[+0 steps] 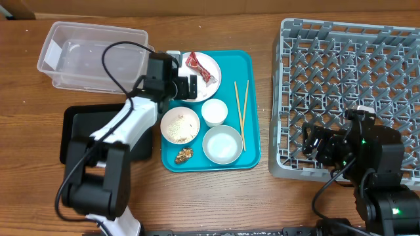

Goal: Sort waste into correct bins and load items into the dishwasher
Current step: 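Move the left gripper over the plate and grasp the wrapper and tissue, then carry the tissue to the clear plastic bin and release it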

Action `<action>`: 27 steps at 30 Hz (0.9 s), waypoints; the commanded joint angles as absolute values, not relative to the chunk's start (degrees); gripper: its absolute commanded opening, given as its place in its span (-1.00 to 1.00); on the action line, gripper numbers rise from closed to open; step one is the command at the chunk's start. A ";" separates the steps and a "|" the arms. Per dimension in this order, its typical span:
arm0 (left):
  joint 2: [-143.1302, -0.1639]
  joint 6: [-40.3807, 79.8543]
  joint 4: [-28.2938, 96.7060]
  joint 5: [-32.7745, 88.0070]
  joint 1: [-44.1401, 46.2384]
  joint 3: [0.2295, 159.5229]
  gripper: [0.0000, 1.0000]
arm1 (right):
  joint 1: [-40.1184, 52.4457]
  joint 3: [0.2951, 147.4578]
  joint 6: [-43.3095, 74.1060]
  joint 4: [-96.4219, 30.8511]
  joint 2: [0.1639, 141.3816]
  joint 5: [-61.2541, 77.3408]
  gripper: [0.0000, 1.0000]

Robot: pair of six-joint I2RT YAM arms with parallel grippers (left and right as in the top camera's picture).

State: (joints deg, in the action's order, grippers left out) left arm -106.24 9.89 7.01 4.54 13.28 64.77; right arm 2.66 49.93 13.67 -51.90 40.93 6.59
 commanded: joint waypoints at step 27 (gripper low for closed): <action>-110.10 8.75 2.39 -0.25 16.40 65.91 -0.92 | 2.50 51.77 13.52 -52.86 40.64 6.09 1.00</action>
State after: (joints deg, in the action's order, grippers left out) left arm -111.98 8.84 2.11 1.76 16.47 64.77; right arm 2.66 49.93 13.69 -53.12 40.93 6.59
